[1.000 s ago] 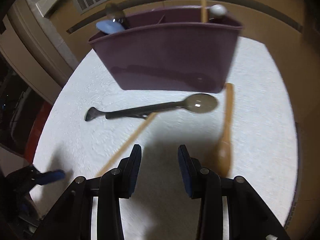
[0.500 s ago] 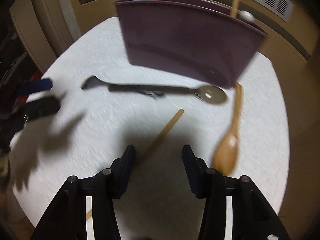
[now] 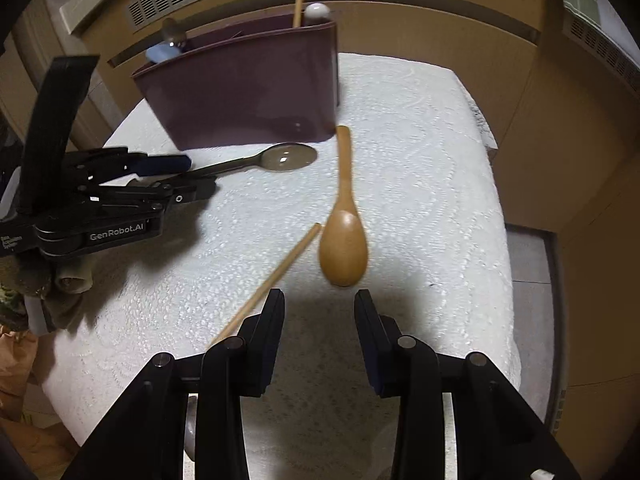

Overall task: Organize utensils
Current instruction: 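Grasp a wooden chopstick with the right tool while the left tool grasps a dark metal spoon, then lift the chopstick and metal spoon and carry them over the caddy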

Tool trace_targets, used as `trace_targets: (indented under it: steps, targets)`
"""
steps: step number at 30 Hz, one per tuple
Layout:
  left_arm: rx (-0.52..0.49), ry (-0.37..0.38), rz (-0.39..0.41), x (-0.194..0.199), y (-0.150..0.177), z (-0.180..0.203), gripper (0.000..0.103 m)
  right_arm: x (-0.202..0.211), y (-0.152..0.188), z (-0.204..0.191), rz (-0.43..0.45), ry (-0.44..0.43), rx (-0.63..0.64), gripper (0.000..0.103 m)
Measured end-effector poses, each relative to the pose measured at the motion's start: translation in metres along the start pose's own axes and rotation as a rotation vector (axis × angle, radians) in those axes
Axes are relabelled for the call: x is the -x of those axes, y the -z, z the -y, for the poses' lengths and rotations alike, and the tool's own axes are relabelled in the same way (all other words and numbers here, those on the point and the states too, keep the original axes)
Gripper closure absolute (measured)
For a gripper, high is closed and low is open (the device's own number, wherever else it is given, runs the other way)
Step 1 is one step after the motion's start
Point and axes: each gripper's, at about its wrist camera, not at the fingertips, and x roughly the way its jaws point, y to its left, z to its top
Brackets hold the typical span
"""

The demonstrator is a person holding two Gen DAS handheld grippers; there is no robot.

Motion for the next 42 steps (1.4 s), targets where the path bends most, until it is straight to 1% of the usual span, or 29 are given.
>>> trace_targets:
  steps: [1, 2, 3, 4, 9, 10, 13, 14, 15, 16, 17, 18, 19, 20, 21, 22, 23, 25, 27, 29, 30, 32, 33, 34, 35, 36, 40, 41, 42]
  targets:
    - [0.009, 0.004, -0.003, 0.003, 0.003, -0.001, 0.072, -0.001, 0.000, 0.003, -0.003, -0.006, -0.013, 0.068]
    - [0.011, -0.004, -0.008, 0.007, 0.008, -0.002, 0.074, -0.002, -0.001, 0.006, -0.005, -0.014, -0.022, 0.068]
    - [0.011, -0.016, -0.009, 0.012, 0.013, -0.002, 0.078, -0.005, -0.002, 0.008, -0.008, -0.026, -0.032, 0.068]
    - [0.011, -0.029, -0.016, 0.016, 0.019, -0.002, 0.079, -0.005, -0.003, 0.007, -0.010, -0.039, -0.036, 0.068]
    - [0.058, -0.034, -0.050, 0.048, 0.067, -0.005, 0.079, -0.012, -0.009, -0.012, -0.029, -0.126, -0.048, 0.068]
    - [0.061, -0.029, -0.060, 0.053, 0.076, -0.005, 0.079, -0.014, -0.011, -0.018, -0.034, -0.125, -0.044, 0.068]
    - [0.065, 0.004, -0.076, 0.070, 0.100, 0.000, 0.079, -0.027, -0.019, -0.037, -0.042, -0.070, -0.010, 0.068]
    - [0.068, 0.013, -0.077, 0.073, 0.103, 0.002, 0.079, -0.035, -0.022, -0.045, -0.053, -0.056, 0.005, 0.069]
    - [0.071, 0.024, -0.080, 0.077, 0.106, 0.002, 0.079, -0.037, -0.023, -0.051, -0.042, -0.030, 0.018, 0.068]
    - [0.077, 0.041, -0.083, 0.080, 0.106, 0.001, 0.078, -0.038, -0.025, -0.056, -0.030, -0.008, 0.036, 0.074]
    - [0.080, 0.055, -0.080, 0.083, 0.106, 0.000, 0.077, -0.041, -0.026, -0.061, -0.035, -0.004, 0.060, 0.089]
    - [0.083, 0.063, -0.069, 0.082, 0.099, 0.001, 0.075, -0.041, -0.026, -0.064, -0.039, -0.010, 0.071, 0.090]
    - [0.082, 0.062, -0.059, 0.086, 0.097, 0.012, 0.069, -0.041, -0.026, -0.064, -0.042, -0.021, 0.074, 0.093]
    - [0.076, 0.064, -0.045, 0.086, 0.087, 0.013, 0.065, -0.039, -0.025, -0.062, -0.045, -0.032, 0.079, 0.095]
    - [0.072, 0.069, -0.033, 0.088, 0.083, 0.012, 0.056, -0.037, -0.023, -0.059, -0.044, -0.037, 0.080, 0.096]
    - [0.058, 0.085, -0.020, 0.085, 0.072, 0.014, 0.049, -0.033, -0.021, -0.054, -0.041, -0.040, 0.073, 0.097]
    - [0.048, 0.095, -0.016, 0.081, 0.064, 0.016, 0.048, -0.024, -0.018, -0.052, -0.035, -0.046, 0.066, 0.097]
    - [0.020, 0.113, -0.019, 0.065, 0.038, 0.021, 0.048, -0.009, -0.014, -0.039, -0.011, -0.062, 0.045, 0.097]
    - [0.002, 0.110, -0.033, 0.049, 0.016, 0.025, 0.048, 0.002, -0.014, -0.029, 0.017, -0.069, 0.028, 0.097]
    - [0.000, 0.098, -0.065, 0.024, -0.007, 0.028, 0.048, 0.009, -0.014, -0.020, 0.036, -0.083, 0.006, 0.097]
    - [0.001, 0.095, -0.080, 0.016, -0.013, 0.027, 0.049, 0.011, -0.014, -0.015, 0.043, -0.096, -0.005, 0.097]
    - [0.002, 0.060, -0.109, -0.003, -0.028, 0.030, 0.052, 0.015, -0.016, -0.006, 0.054, -0.108, -0.022, 0.097]
    - [-0.003, 0.045, -0.122, -0.009, -0.031, 0.032, 0.059, 0.016, -0.016, -0.001, 0.058, -0.113, -0.031, 0.097]
    - [-0.008, 0.033, -0.134, -0.015, -0.034, 0.034, 0.062, 0.016, -0.016, 0.001, 0.058, -0.120, -0.036, 0.097]
    - [-0.011, 0.022, -0.121, -0.016, -0.036, 0.036, 0.064, 0.016, -0.015, 0.002, 0.060, -0.123, -0.041, 0.097]
    - [-0.014, 0.015, -0.121, -0.018, -0.039, 0.038, 0.069, 0.015, -0.015, 0.004, 0.061, -0.126, -0.045, 0.097]
    - [-0.016, 0.001, -0.104, -0.012, -0.036, 0.043, 0.070, 0.013, -0.013, 0.004, 0.067, -0.140, -0.053, 0.097]
    - [-0.014, 0.001, -0.096, -0.008, -0.034, 0.042, 0.070, 0.014, -0.013, 0.003, 0.070, -0.141, -0.052, 0.097]
    - [-0.003, 0.006, -0.073, 0.003, -0.027, 0.040, 0.070, 0.015, -0.013, 0.002, 0.076, -0.144, -0.053, 0.097]
